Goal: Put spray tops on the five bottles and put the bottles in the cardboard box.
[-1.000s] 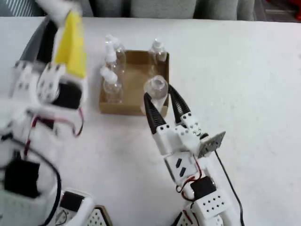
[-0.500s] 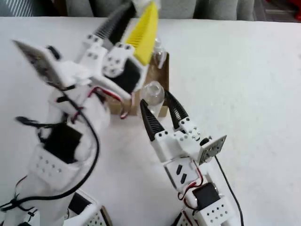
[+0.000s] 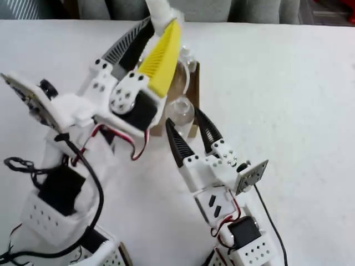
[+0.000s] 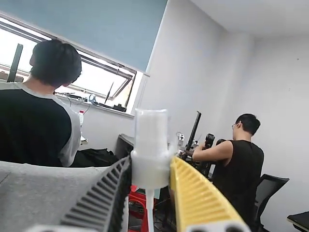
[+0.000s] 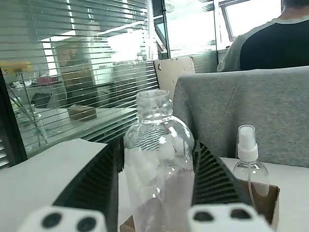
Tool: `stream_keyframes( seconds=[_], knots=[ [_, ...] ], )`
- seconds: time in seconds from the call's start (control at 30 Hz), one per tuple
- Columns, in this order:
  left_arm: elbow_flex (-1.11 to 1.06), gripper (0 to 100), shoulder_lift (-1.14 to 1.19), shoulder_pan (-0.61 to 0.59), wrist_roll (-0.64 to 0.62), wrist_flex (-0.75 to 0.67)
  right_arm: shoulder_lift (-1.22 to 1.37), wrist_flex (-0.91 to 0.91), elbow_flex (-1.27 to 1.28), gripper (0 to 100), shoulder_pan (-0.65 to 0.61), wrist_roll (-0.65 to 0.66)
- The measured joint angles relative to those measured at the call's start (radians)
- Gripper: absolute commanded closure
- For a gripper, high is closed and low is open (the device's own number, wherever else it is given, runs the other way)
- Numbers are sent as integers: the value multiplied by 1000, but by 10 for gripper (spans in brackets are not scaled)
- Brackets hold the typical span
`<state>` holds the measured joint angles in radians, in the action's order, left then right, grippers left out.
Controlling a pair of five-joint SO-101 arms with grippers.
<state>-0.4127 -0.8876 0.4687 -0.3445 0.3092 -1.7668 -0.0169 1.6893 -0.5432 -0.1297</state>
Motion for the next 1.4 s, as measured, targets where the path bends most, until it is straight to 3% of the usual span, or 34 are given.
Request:
stream_keyframes(
  seconds=[0.53, 0.77, 1.2, 1.4],
  knots=[
    [-198, 978, -26, 8, 0, -35, 0, 0, 0, 981, 3, 0],
    [-305, 978, -141, 34, 0, 81, 0, 0, 0, 982, 0, 0],
    [-485, 975, -173, 52, 46, 83, 0, 0, 0, 982, 2, -2],
    [-509, 830, -175, 54, 51, 83, 2, -2, 0, 982, 3, -2]
  ],
)
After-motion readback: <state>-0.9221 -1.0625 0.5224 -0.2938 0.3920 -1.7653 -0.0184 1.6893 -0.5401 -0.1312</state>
